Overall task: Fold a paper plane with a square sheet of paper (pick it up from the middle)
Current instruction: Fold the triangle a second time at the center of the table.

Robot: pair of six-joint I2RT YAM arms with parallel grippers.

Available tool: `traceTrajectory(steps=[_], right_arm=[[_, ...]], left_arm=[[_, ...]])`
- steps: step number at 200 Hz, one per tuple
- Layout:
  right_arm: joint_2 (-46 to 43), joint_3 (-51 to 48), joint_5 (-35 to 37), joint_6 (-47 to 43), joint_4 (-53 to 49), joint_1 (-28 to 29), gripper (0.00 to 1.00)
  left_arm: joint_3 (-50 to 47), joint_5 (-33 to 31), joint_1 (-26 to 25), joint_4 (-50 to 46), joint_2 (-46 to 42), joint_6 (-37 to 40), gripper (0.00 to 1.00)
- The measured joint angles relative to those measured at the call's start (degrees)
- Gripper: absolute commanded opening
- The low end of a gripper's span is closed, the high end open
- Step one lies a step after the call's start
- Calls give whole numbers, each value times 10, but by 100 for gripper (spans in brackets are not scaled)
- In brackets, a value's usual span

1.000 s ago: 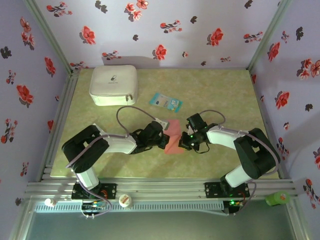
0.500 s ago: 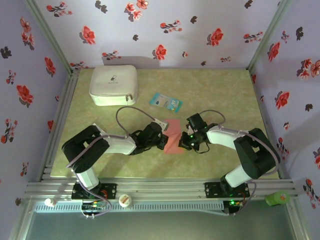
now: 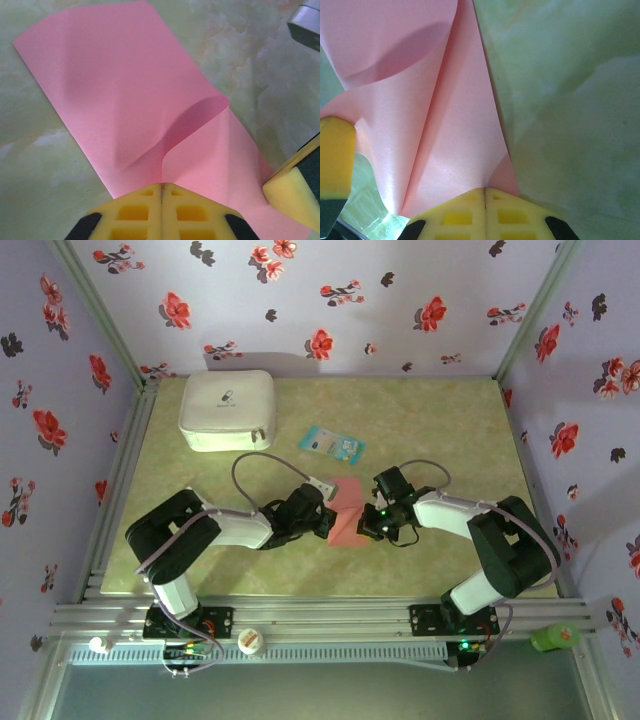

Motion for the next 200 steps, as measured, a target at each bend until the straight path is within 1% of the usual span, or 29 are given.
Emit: traceTrajectory(steps=[170,200], right_arm=[[0,1,0,0,0,0,0],[-2,2,2,2,-2,0,1]], left_arm=[[1,0,1,15,27,0,7],[1,0,1,17,27,0,6]])
